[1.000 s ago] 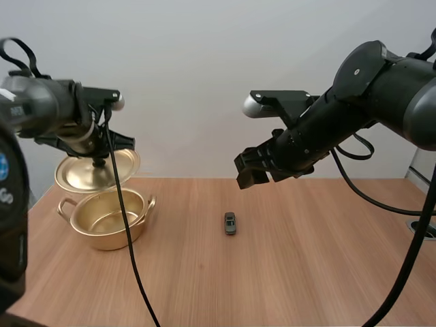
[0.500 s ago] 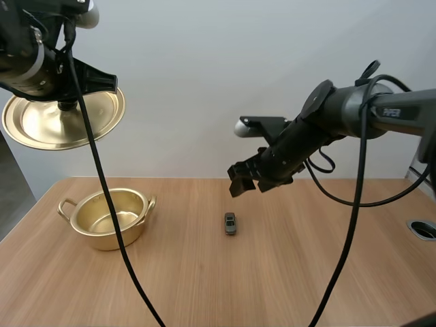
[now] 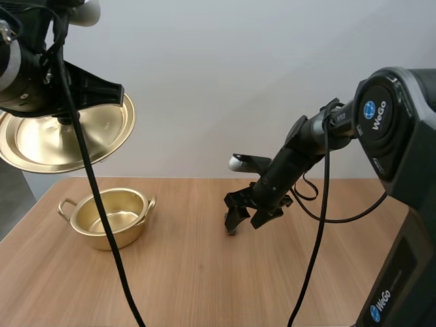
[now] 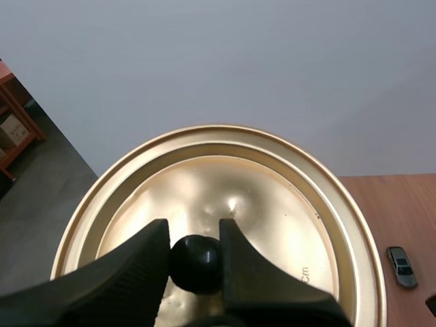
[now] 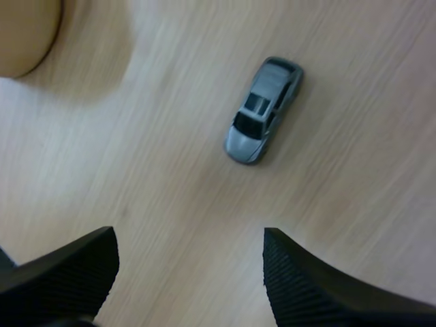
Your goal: Open the pot, put the car inside, and close it
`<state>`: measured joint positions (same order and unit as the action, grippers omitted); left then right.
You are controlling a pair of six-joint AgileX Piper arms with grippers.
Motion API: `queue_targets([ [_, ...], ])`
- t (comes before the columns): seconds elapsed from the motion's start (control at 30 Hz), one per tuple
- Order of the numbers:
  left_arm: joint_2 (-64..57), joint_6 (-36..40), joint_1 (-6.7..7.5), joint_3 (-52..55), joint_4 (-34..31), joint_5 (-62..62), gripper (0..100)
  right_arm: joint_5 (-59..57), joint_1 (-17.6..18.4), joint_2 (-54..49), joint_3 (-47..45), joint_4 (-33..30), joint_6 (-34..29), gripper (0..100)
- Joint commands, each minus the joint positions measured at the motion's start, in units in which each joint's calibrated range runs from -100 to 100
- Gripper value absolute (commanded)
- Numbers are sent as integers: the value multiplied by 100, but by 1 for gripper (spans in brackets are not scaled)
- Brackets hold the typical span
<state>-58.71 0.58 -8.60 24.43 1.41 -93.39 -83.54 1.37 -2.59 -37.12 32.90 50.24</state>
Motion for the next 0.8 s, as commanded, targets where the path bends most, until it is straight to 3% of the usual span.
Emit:
queue_targets([
  [0.0,-2,0,4,-7,14,0,0,650,5,113,19,18,118,100],
  [0.4,-2,0,4,-7,37,0,0,834,390,906,634,198,239,100],
  [0.77,-2,-135,4,-7,39,-74,0,982,424,1505,944,-46,74,100],
])
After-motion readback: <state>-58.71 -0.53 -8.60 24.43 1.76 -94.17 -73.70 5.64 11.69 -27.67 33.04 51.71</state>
